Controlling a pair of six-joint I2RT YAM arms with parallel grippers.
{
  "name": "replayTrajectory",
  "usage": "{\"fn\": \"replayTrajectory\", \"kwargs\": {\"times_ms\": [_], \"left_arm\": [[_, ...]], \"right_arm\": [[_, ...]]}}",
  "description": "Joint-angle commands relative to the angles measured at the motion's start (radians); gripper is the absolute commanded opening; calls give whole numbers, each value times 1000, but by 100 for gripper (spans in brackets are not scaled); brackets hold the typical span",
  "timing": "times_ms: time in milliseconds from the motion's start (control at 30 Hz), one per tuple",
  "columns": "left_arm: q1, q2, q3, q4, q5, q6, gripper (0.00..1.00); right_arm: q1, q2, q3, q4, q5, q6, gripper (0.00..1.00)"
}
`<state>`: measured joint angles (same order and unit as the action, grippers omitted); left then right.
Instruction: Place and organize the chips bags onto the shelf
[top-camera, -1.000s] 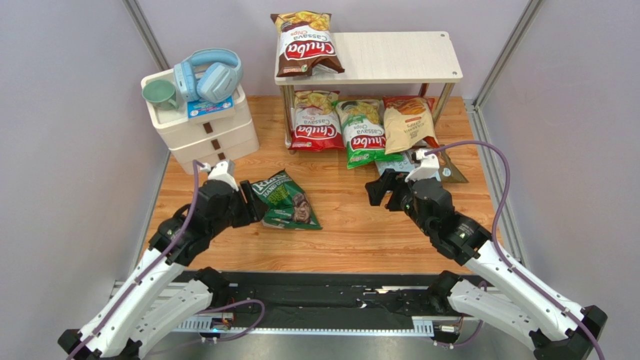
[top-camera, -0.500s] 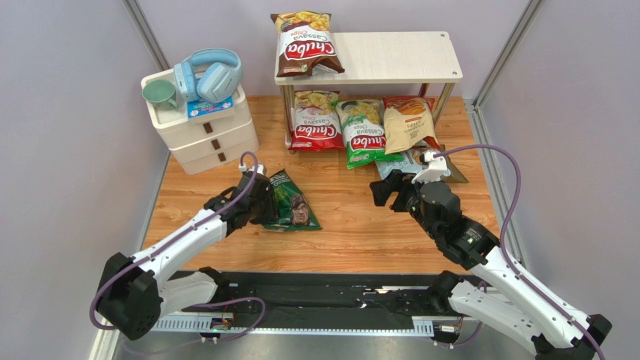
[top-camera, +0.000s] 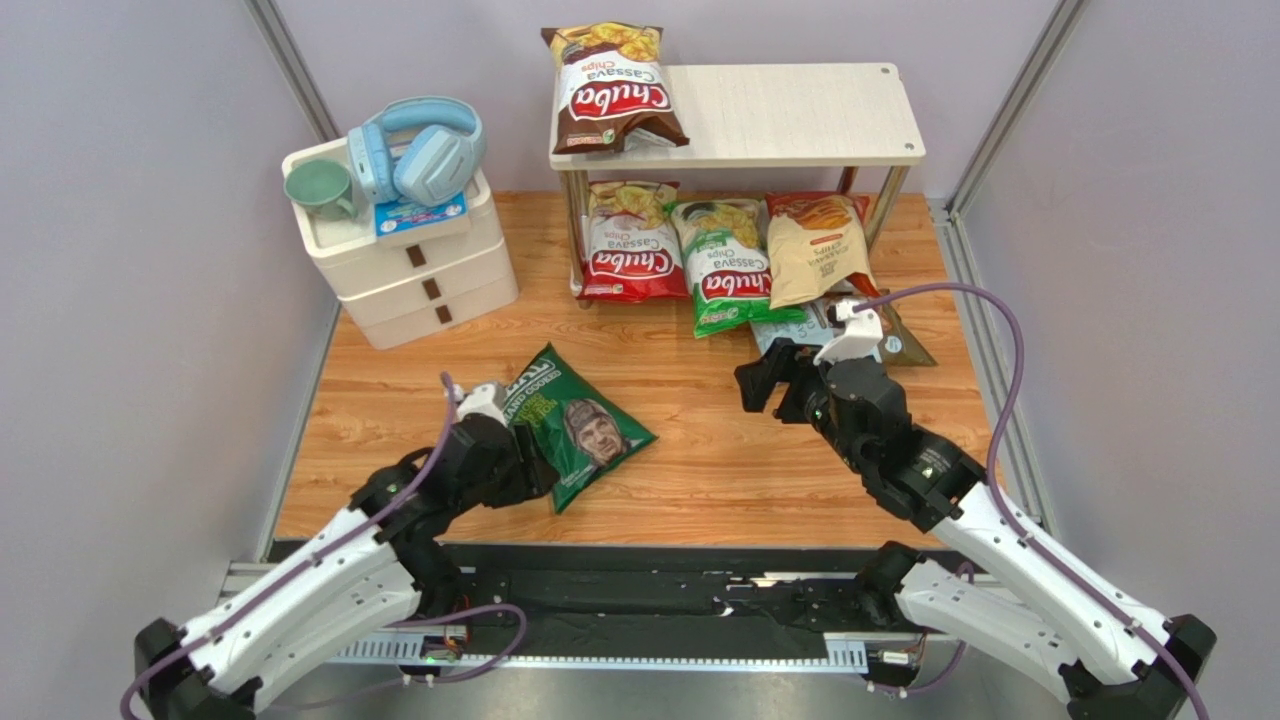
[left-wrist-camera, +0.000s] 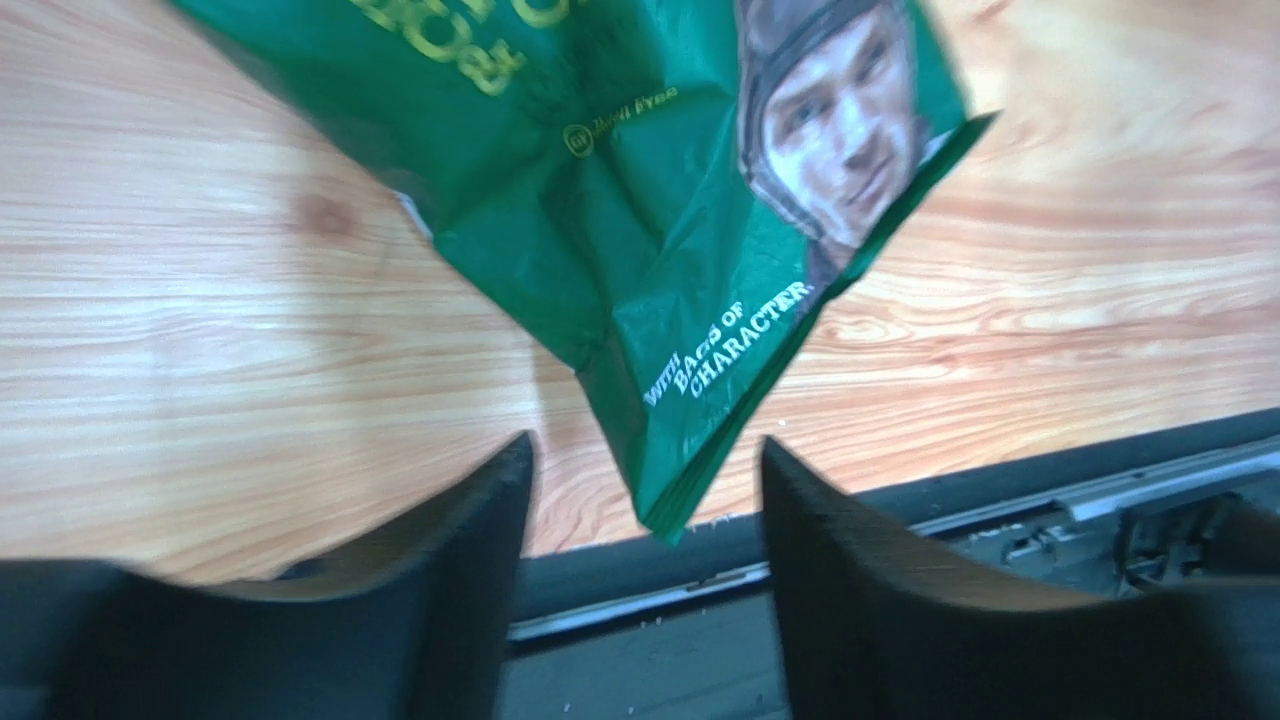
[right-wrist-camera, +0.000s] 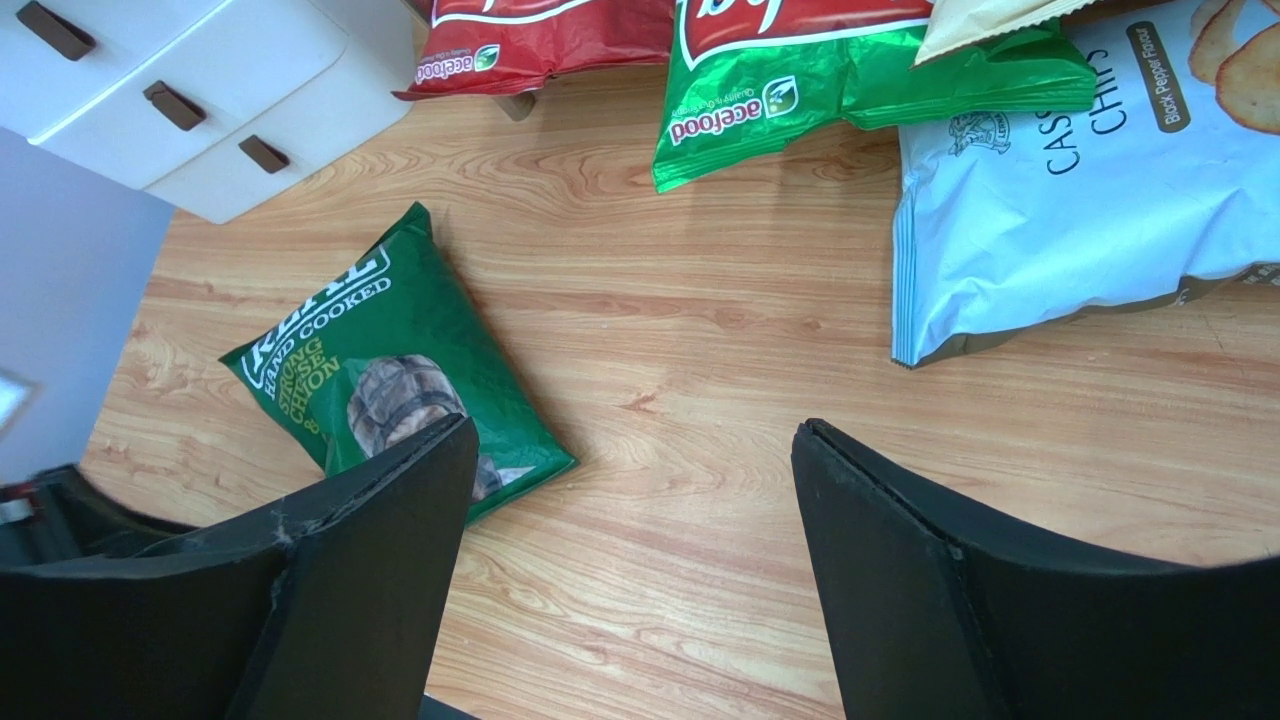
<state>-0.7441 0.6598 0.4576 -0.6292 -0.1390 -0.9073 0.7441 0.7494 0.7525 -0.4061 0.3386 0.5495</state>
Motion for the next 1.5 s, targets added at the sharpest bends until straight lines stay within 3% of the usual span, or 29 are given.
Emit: {"fn": "replayTrajectory", "kwargs": {"times_ms": [0, 100, 400, 500, 767, 1000, 1133, 1233, 1467], "left_arm": [[0, -167, 98, -181, -134, -56, 69], [8, -190, 93, -193, -131, -83, 79], [121, -51, -184, 189, 76, -234, 81], [129, -92, -212, 187, 7, -243, 82], [172, -209, -299, 240, 41, -254, 83], [176, -106, -388, 413, 95, -301, 83], [178, 18, -347, 450, 88, -283, 82], [177, 135, -301, 486, 99, -248, 77], [176, 328, -275, 611, 131, -232, 43]], "right_arm": [[-3, 14, 8, 46, -13, 6, 83], [-3, 19, 13, 52, -15, 3, 83], [-3, -4, 33, 30, -12, -20, 83], [-3, -30, 25, 10, 2, -29, 83], [-3, -35, 8, 9, -1, -17, 83], [-3, -21, 13, 13, -6, -23, 83], [-3, -15, 24, 16, -10, -23, 82], [-3, -13, 30, 16, -10, -23, 82], [-5, -16, 25, 18, -10, -20, 82]]}}
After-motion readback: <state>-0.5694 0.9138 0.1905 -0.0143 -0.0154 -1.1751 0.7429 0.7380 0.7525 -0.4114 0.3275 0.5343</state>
